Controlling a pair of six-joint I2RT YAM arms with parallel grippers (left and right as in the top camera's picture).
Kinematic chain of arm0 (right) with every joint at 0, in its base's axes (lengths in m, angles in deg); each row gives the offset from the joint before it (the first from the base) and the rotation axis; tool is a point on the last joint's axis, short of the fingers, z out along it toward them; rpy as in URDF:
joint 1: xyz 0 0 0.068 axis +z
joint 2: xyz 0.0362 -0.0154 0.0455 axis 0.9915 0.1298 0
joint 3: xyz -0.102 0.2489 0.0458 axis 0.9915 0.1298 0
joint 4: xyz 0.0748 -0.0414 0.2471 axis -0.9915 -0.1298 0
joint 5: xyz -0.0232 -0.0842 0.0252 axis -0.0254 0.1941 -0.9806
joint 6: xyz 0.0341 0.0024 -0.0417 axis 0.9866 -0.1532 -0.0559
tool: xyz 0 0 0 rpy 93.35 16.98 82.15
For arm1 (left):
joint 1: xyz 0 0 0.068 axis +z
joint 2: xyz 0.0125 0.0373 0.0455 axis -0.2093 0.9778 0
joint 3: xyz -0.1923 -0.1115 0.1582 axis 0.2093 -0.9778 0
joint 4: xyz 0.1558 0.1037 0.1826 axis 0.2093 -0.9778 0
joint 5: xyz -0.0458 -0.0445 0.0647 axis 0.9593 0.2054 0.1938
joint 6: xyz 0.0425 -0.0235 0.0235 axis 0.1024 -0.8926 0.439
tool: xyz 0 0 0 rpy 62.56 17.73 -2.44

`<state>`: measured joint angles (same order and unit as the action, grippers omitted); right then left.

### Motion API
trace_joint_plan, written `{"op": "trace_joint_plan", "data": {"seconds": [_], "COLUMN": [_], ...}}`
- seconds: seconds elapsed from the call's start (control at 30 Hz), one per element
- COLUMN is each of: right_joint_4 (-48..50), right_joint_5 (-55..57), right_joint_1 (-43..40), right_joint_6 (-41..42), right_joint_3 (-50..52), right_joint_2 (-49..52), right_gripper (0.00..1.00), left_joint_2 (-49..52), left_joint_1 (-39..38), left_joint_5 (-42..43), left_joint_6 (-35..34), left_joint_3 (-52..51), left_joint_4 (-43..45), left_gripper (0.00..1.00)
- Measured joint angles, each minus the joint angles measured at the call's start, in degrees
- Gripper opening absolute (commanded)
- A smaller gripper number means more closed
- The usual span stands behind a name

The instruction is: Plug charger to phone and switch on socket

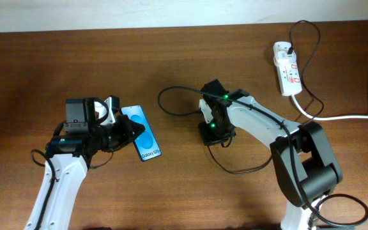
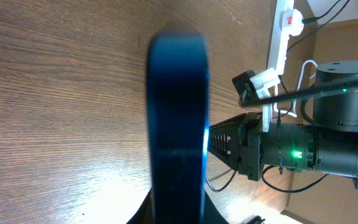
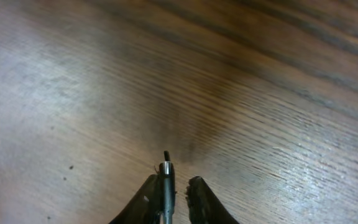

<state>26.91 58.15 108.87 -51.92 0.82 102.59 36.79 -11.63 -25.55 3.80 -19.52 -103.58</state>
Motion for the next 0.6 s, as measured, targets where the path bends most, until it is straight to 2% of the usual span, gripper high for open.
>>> {"op": "trace_joint_plan", "data": {"seconds": [0.1, 0.23, 0.27, 0.3, 0.4, 0.5, 0.6], "right_joint_4": [-0.2, -0.4, -0.4, -0.5, -0.8, -0.8, -1.4], "right_joint_5": [0.3, 0.5, 0.5, 0.5, 0.6, 1.3, 1.5], "right_joint_1": [0.0, 0.0, 0.0, 0.0, 0.0, 0.0, -0.2], "right_joint_6": [0.5, 0.6, 0.5, 0.5, 0.9, 2.1, 9.0], "right_joint_3": [0.0, 0.0, 0.0, 0.0, 0.0, 0.0, -0.2], "right_joint_2": [0.0, 0.0, 0.0, 0.0, 0.0, 0.0, 0.0], "right_gripper": [0.49, 0.62, 0.67, 0.79, 0.94, 0.98, 1.00], "left_joint_2": [0.0, 0.0, 0.0, 0.0, 0.0, 0.0, 0.0], "left_joint_1": [0.0, 0.0, 0.0, 0.0, 0.0, 0.0, 0.0], "left_joint_5": [-0.2, -0.5, -0.4, -0.4, -0.4, -0.4, -0.5], "left_joint_6": [0.2, 0.2, 0.2, 0.2, 0.2, 0.2, 0.2], "left_joint_3": [0.0, 0.0, 0.0, 0.0, 0.0, 0.0, 0.0], "left_joint_4": [0.0, 0.0, 0.0, 0.0, 0.0, 0.0, 0.0], "left_gripper": [0.00, 0.00, 0.00, 0.00, 0.00, 0.00, 0.00]}}
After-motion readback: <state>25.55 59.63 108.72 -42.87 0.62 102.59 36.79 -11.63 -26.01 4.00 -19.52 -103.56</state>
